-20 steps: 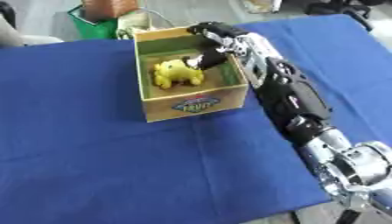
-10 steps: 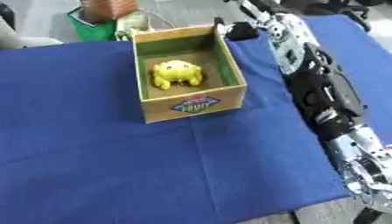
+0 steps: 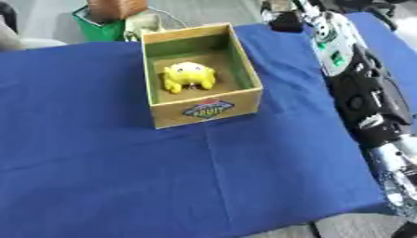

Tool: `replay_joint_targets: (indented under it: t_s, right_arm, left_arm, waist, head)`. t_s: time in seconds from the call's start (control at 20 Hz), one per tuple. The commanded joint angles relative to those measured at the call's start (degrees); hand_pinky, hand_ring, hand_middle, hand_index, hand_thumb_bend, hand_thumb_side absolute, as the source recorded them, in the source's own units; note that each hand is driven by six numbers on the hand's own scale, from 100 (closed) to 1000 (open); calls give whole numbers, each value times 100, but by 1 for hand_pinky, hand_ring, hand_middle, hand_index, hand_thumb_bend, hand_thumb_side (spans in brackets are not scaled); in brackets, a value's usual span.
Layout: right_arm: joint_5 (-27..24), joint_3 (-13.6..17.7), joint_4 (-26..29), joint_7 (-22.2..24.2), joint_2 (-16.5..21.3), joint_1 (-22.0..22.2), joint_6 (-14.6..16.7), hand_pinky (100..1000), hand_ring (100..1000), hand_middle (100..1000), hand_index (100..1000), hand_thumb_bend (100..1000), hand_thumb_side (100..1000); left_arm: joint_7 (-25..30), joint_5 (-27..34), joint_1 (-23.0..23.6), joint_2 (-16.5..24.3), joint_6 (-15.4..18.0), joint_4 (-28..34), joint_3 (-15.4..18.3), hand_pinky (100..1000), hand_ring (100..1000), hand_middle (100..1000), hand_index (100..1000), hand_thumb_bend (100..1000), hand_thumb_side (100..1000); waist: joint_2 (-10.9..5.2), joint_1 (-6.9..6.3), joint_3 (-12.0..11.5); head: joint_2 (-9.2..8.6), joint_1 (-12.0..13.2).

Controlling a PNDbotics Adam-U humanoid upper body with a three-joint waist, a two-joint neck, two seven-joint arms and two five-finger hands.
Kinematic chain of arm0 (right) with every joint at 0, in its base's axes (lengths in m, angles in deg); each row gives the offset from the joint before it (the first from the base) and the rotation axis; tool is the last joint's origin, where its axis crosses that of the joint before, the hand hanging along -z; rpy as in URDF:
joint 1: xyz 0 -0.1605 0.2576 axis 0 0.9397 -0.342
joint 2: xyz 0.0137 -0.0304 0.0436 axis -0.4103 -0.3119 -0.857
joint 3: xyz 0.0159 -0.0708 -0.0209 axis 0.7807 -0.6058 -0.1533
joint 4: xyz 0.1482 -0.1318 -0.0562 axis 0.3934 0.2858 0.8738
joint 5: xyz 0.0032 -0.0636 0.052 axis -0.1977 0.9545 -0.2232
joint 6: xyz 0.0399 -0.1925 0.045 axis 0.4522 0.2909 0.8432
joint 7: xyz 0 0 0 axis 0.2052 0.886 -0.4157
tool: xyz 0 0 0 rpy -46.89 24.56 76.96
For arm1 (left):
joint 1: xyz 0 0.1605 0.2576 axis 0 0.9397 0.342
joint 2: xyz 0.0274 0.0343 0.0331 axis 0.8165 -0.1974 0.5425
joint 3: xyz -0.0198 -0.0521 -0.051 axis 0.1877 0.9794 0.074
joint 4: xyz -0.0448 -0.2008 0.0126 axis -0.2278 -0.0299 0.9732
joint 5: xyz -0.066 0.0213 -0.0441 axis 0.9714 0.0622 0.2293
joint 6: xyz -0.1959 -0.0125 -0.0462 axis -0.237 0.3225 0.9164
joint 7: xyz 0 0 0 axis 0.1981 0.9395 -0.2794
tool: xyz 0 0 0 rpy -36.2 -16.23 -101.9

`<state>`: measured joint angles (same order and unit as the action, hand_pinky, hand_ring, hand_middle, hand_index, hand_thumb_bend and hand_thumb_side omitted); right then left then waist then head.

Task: Pick up objects on the table and place them in the box.

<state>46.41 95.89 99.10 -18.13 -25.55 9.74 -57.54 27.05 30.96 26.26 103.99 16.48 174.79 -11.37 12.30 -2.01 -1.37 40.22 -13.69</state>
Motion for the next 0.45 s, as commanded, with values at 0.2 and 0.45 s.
replay_joint_targets:
  t_s: [0.2, 0.45]
  right_arm:
    - [-191, 69, 81, -91, 252, -44, -61, 842, 906, 781, 932, 100, 424]
    - [-225, 66, 41, -84, 275, -15, -76, 842, 907, 779, 932, 100, 428]
  left_arm:
    - [-23, 5, -26, 50, 5, 96, 53, 467, 394, 451, 613, 827, 192]
    - [-31, 7, -27, 49, 8, 105, 54, 473, 394, 451, 613, 825, 188]
  waist:
    - [-106, -1, -5]
    - [-99, -8, 0]
  head:
    - [-30, 8]
    - [-45, -11]
